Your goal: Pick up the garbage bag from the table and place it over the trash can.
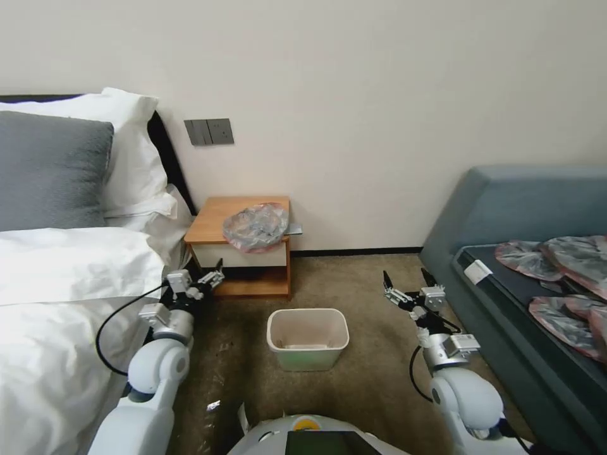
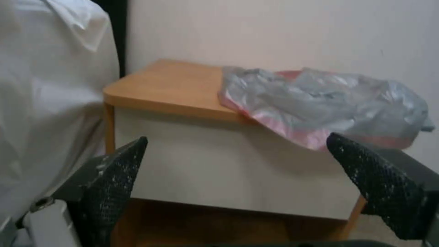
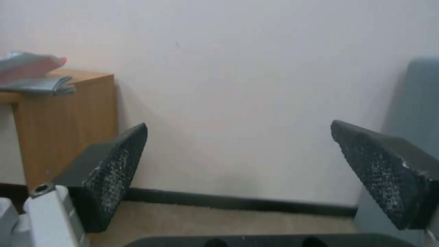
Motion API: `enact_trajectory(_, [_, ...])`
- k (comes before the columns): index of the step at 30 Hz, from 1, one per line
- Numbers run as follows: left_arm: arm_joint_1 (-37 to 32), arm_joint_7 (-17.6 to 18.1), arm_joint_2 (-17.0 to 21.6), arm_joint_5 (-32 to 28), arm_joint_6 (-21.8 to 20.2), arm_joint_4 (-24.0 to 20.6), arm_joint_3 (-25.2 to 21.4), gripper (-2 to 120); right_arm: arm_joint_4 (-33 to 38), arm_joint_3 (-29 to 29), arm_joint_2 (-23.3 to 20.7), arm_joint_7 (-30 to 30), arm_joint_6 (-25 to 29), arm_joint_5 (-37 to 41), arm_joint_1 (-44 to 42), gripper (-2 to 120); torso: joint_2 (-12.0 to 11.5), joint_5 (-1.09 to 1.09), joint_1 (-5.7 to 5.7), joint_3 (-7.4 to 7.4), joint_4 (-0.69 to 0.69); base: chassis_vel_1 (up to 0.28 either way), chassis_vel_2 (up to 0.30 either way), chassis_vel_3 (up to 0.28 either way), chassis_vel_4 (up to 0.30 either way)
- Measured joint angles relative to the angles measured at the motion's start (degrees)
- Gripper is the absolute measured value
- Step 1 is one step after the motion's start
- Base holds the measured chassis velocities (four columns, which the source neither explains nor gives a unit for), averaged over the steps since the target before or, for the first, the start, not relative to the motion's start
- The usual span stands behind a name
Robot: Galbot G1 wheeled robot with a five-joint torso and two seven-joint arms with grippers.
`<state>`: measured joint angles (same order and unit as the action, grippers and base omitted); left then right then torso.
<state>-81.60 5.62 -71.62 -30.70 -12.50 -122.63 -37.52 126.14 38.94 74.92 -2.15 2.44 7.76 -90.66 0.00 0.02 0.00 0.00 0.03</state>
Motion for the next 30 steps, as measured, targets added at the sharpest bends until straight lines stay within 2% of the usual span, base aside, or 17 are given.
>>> enact_trajectory(1, [0.4,0.19,0.18,0.1,-0.1,0.28,0.64,100,-0.27,0.01,-0.63,-0.01,0.83,-1.18,0.24,100,0.0,-0.01,0.0,0.0,-0.01,0.0,0.0,0.0,0.0])
enact_trajectory(2, [0.73,0.36,0.33,0.43,-0.18,0.52,1.02,100,-0.98,-0.1,-2.23,-0.02,1.91,-2.89,1.14,100,0.0,-0.05,0.0,0.0,-0.09,0.0,0.0,0.0,0.0])
enact_trajectory(3, [0.73,0.36,0.33,0.43,-0.18,0.52,1.02,100,-0.98,-0.1,-2.23,-0.02,1.91,-2.89,1.14,100,0.0,-0.05,0.0,0.0,-0.09,0.0,0.0,0.0,0.0])
enact_trajectory(6, [0.09,0.53,-0.2,1.65,-0.02,0.48,-0.13,100,-3.87,-2.73,-8.05,0.05,3.06,-6.92,5.83,100,0.0,-0.02,0.0,0.0,0.0,0.0,0.0,0.0,0.0])
enact_trajectory(7, [0.09,0.53,-0.2,1.65,-0.02,0.48,-0.13,100,-3.87,-2.73,-8.05,0.05,3.06,-6.92,5.83,100,0.0,-0.02,0.0,0.0,0.0,0.0,0.0,0.0,0.0])
enact_trajectory(9, [-0.24,0.71,-0.9,2.52,0.42,0.4,-0.8,100,-6.43,-5.59,-11.93,0.5,3.21,-9.26,9.74,100,0.0,-0.01,0.0,0.0,0.01,0.0,0.0,0.0,0.0])
enact_trajectory(10, [-0.24,0.71,-0.9,2.52,0.42,0.4,-0.8,100,-6.43,-5.59,-11.93,0.5,3.21,-9.26,9.74,100,0.0,-0.01,0.0,0.0,0.01,0.0,0.0,0.0,0.0])
enact_trajectory(13, [-0.36,0.55,-2.38,3.83,0.88,0.41,-0.82,100,-10.76,-10.77,-16.31,0.92,3.64,-13.23,16.27,100,0.0,-0.02,0.0,0.0,-0.02,0.0,0.0,0.0,0.0])
enact_trajectory(17, [-0.45,0.25,-3.4,4.63,1.03,0.59,-0.47,100,-13.93,-14.04,-18.06,0.28,5.0,-17.12,20.82,100,0.0,-0.01,0.0,0.01,-0.01,0.0,0.0,0.0,0.0])
enact_trajectory(20, [-0.44,0.07,-4.35,5.97,1.43,1.67,0.16,100,-19.28,-20.3,-20.11,-2.4,5.62,-23.95,29.44,100,0.0,-0.02,0.0,0.01,-0.03,0.0,0.0,0.0,0.0])
enact_trajectory(21, [-0.44,0.07,-4.35,5.97,1.43,1.67,0.16,100,-19.28,-20.3,-20.11,-2.4,5.62,-23.95,29.44,100,0.0,-0.02,0.0,0.01,-0.03,0.0,0.0,0.0,0.0])
enact_trajectory(25, [-0.82,-0.06,-5.23,6.86,2.33,3.16,0.2,100,-26.31,-27.7,-20.1,-4.36,6.49,-31.32,39.04,100,0.0,-0.02,0.0,0.01,-0.03,0.0,0.0,0.0,0.0])
enact_trajectory(30, [-0.66,-0.08,-5.96,7.58,2.71,3.96,-0.07,100,-32.04,-32.79,-18.61,-5.02,8.43,-36.14,46.49,100,0.0,-0.04,0.0,0.01,-0.01,0.0,0.0,0.0,0.0])
